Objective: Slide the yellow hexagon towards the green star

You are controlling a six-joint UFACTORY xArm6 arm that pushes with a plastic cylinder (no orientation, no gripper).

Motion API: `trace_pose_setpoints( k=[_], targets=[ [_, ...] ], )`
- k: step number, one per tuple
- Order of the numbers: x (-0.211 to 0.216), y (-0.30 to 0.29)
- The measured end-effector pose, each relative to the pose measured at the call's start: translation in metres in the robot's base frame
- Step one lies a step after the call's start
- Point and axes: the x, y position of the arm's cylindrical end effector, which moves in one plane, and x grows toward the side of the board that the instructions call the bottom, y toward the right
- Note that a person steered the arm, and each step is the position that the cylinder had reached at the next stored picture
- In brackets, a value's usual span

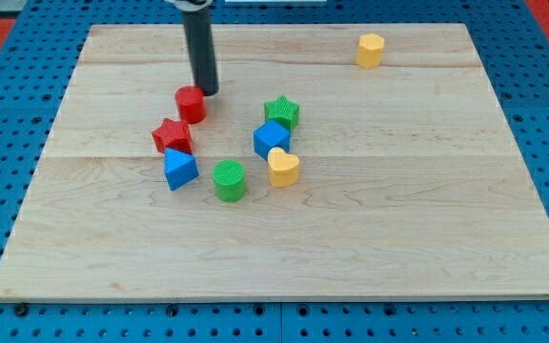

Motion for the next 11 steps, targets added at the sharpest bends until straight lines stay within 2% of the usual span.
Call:
trace_pose_setpoints(
  k=[1, 2, 3, 4, 5, 6, 7, 8, 9, 10, 11],
  targets=[
    [-0.015, -0.037],
    [0.009, -0.042],
    [0.015, 0.01],
    [-0.014, 0.036],
    [-0.077, 0.133],
    [-0.108, 0.234],
    [-0.121, 0.296],
    [-0.06, 0.293],
    [-0.027, 0.206],
    [-0.074, 0.196],
    [-0.101, 0.15]
  ],
)
